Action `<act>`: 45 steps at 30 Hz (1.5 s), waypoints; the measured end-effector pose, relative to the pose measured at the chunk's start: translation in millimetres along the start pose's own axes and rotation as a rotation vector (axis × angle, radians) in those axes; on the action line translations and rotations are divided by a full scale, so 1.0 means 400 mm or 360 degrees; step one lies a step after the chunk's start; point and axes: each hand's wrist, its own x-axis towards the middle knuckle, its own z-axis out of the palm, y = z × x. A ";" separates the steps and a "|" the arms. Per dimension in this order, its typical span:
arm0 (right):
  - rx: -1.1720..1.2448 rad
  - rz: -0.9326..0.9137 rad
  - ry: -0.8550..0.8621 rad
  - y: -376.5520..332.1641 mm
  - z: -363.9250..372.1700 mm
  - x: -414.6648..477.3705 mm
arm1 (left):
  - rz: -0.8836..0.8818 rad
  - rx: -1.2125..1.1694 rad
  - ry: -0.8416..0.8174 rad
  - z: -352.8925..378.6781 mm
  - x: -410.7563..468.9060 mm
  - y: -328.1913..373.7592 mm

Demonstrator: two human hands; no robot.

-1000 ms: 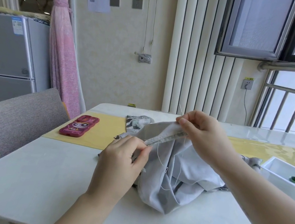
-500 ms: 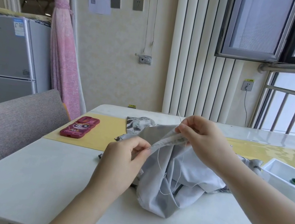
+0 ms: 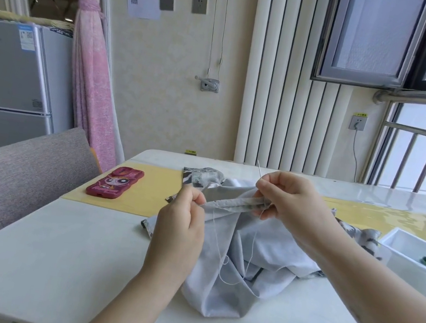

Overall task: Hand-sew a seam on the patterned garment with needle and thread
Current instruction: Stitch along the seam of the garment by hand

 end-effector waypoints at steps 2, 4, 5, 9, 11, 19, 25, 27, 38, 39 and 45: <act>-0.0013 -0.0003 0.0014 0.002 -0.004 0.007 | 0.0046 -0.0049 -0.0030 0.003 0.001 -0.003; -0.0021 0.0009 0.0033 0.007 -0.012 0.017 | 0.0160 -0.0104 -0.0089 0.003 0.003 -0.001; -0.0020 0.0020 0.0043 0.009 -0.015 0.023 | 0.0200 -0.0142 -0.0152 0.003 0.006 0.001; 0.0057 0.0052 0.0073 0.018 -0.023 0.041 | 0.0177 -0.0225 -0.0406 0.007 0.025 -0.005; 0.0061 0.0053 0.0074 0.026 -0.026 0.046 | 0.0145 -0.0215 -0.0423 0.010 0.039 -0.013; 0.0003 -0.0042 0.0145 0.054 -0.046 0.091 | 0.0120 -0.0080 -0.0395 0.045 0.116 -0.033; 0.0034 -0.0013 0.0236 0.095 -0.060 0.155 | 0.0024 0.0020 -0.0485 0.104 0.174 -0.061; -0.0005 0.0011 0.0229 0.110 -0.060 0.174 | -0.0021 0.0017 -0.0517 0.118 0.184 -0.079; -0.0039 0.0363 0.0067 0.200 -0.049 0.232 | -0.0379 -0.0378 -0.0581 0.140 0.184 -0.143; -0.0047 0.0382 0.0057 0.206 -0.048 0.230 | -0.0408 -0.0373 -0.0600 0.141 0.182 -0.145; -0.0025 0.0432 -0.0066 0.191 -0.052 0.215 | -0.0422 -0.0247 -0.0605 0.130 0.160 -0.149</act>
